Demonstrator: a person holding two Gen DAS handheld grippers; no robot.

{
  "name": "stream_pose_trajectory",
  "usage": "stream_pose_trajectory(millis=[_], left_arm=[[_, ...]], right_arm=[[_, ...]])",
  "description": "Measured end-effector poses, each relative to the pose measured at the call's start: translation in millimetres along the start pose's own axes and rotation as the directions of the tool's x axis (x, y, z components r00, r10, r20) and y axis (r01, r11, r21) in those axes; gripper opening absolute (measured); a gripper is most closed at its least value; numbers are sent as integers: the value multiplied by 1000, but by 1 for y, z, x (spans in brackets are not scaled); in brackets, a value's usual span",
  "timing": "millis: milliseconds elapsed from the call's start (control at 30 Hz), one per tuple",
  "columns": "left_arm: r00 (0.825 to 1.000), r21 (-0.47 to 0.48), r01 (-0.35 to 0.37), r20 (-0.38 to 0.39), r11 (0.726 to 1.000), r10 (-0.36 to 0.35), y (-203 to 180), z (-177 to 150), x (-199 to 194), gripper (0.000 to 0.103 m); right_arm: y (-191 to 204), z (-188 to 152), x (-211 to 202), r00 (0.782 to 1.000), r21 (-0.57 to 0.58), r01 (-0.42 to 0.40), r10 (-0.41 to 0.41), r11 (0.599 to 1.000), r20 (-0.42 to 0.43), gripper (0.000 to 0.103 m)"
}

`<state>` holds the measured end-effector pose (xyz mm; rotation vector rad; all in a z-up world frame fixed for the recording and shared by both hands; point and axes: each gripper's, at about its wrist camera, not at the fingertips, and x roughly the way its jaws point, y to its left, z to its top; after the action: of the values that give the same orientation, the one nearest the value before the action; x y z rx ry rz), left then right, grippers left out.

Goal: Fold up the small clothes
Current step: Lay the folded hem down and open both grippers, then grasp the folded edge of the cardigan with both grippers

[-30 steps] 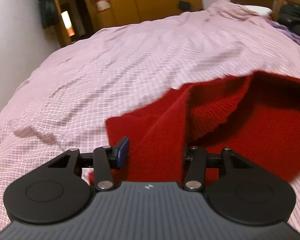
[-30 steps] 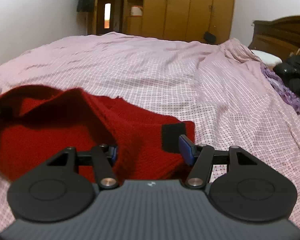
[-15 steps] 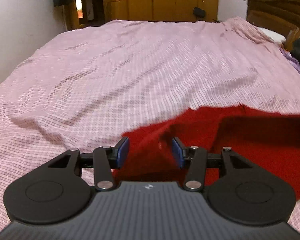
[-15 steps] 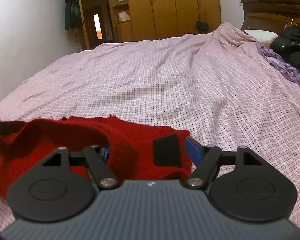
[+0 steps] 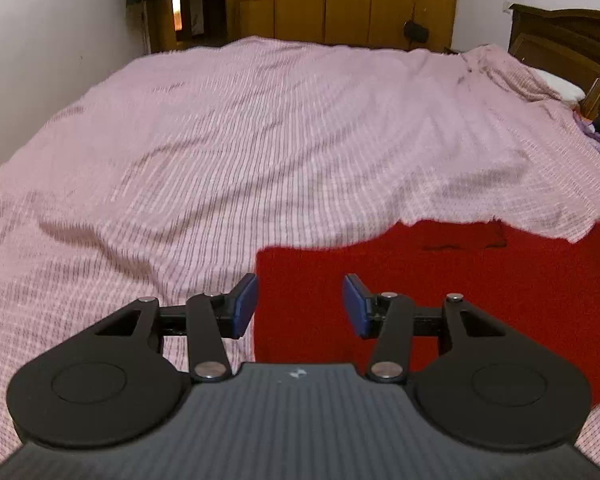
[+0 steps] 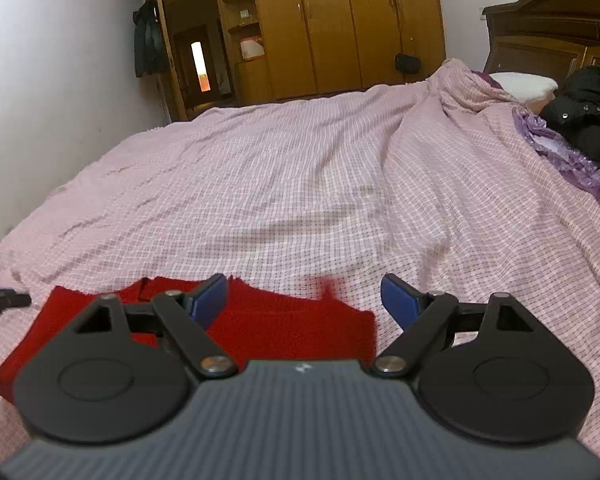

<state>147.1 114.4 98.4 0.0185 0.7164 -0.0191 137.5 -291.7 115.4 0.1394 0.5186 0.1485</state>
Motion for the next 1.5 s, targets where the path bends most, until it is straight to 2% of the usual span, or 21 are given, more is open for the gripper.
stream_pose_trajectory(millis=[100, 200, 300, 400, 467, 567, 733, 833, 933, 967, 1000, 1033, 1067, 1133, 1167, 1267, 1367, 1500], left_arm=[[999, -10, 2, -32, 1000, -2, 3, -8, 13, 55], [999, -4, -2, -53, 1000, 2, 2, -15, 26, 55], [998, -3, -6, -70, 1000, 6, 1, -17, 40, 55], [997, -12, -7, -71, 1000, 7, 2, -17, 53, 55], [998, -26, 1, -62, 1000, -3, 2, -15, 59, 55], [999, -47, 2, -52, 999, -4, 3, -12, 65, 55], [999, -96, -6, -54, 995, 1, 9, -10, 73, 57], [998, -119, 8, -64, 993, -15, 12, -10, 77, 59], [995, -164, 55, -71, 985, -67, 16, -10, 80, 59], [995, -176, 66, -68, 982, -79, 18, -10, 79, 58], [995, -178, 75, -56, 981, -86, 17, -11, 77, 53], [995, -169, 77, -43, 983, -85, 16, -13, 75, 43], [996, -154, 81, -30, 985, -87, 15, -14, 72, 39], [997, -119, 74, 4, 990, -75, 10, -18, 62, 22], [997, -107, 70, 27, 992, -67, 7, -19, 56, 18], [994, -101, 84, 84, 991, -75, 4, -21, 39, 14], [989, -82, 63, 136, 995, -52, -3, -16, 27, 13], [978, -83, 33, 209, 996, -15, -6, 4, 20, 10]], right_arm=[[-3, -11, 7, 999, -29, 4, -5, 1000, -42, 85], [-6, -24, 23, 995, -61, 38, -43, 997, -87, 85], [-14, -34, 42, 989, -35, 52, -56, 998, -135, 85], [-19, -42, 55, 985, 3, 33, -32, 999, -172, 84], [-19, -46, 60, 984, 10, 16, -14, 1000, -176, 83], [-15, -48, 63, 985, 2, -13, 13, 1000, -169, 75], [-6, -49, 61, 992, -43, -27, 21, 999, -127, 74], [-4, -47, 63, 993, -47, -27, 21, 999, -118, 62], [-5, -47, 65, 994, -41, -25, 20, 999, -112, 61], [-5, -48, 65, 994, -41, -19, 14, 999, -110, 55], [-5, -49, 65, 994, -43, -7, 3, 999, -107, 52], [-5, -49, 65, 994, -46, 2, -6, 999, -105, 45], [-7, -50, 65, 995, -43, 7, -11, 999, -103, 36], [-13, -51, 64, 995, -10, -2, 1, 1000, -96, 30], [-18, -51, 62, 996, 19, -12, 14, 1000, -87, 28], [-29, -50, 57, 998, 77, -36, 40, 996, -56, 15], [-26, -46, 46, 999, 69, -51, 49, 996, 22, 13], [-21, -23, 35, 989, 73, -55, 44, 996, 143, 13]])
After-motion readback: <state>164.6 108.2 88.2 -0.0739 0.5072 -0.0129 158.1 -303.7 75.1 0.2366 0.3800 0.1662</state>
